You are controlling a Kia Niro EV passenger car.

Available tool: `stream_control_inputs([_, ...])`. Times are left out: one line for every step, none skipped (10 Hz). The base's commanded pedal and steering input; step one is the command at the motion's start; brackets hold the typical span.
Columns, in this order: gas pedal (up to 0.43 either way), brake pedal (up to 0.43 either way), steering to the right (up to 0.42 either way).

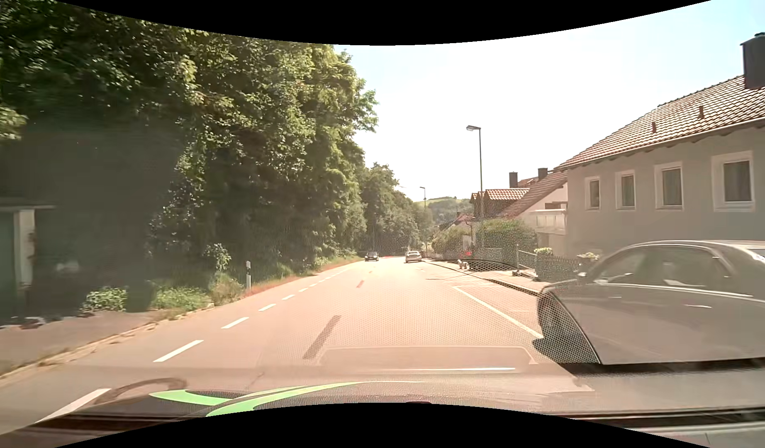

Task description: Follow the waypoints while adhering to traffic rules and regulations

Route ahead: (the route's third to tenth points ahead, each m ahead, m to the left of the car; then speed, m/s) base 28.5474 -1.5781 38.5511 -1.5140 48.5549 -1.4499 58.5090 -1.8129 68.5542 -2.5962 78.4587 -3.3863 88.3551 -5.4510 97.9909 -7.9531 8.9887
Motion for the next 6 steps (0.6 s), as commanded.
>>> stream_control_inputs([0.0, 0.116, 0.007])
stream_control_inputs([0.0, 0.116, 0.008])
stream_control_inputs([0.0, 0.116, 0.008])
stream_control_inputs([0.0, 0.122, 0.007])
stream_control_inputs([0.0, 0.128, 0.007])
stream_control_inputs([0.0, 0.14, 0.007])
